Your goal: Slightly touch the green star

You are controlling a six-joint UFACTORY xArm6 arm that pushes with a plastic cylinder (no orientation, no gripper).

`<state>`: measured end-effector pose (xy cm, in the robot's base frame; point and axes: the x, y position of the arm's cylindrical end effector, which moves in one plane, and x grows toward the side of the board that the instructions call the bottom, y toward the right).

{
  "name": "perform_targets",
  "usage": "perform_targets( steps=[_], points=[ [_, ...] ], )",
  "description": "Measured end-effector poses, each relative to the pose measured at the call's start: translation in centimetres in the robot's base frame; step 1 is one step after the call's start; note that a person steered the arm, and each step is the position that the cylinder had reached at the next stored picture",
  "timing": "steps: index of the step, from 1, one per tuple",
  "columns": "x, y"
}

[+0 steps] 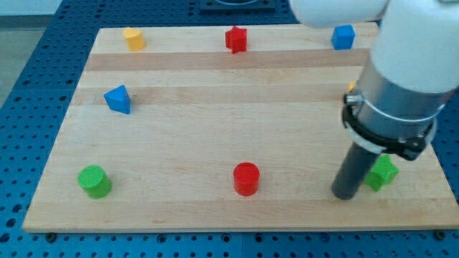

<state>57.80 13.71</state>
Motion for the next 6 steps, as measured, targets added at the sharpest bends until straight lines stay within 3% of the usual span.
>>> perform_targets(
  steps=[3, 6],
  points=[
    [-5.7, -2.2],
    [-6.0, 2.3]
  ],
)
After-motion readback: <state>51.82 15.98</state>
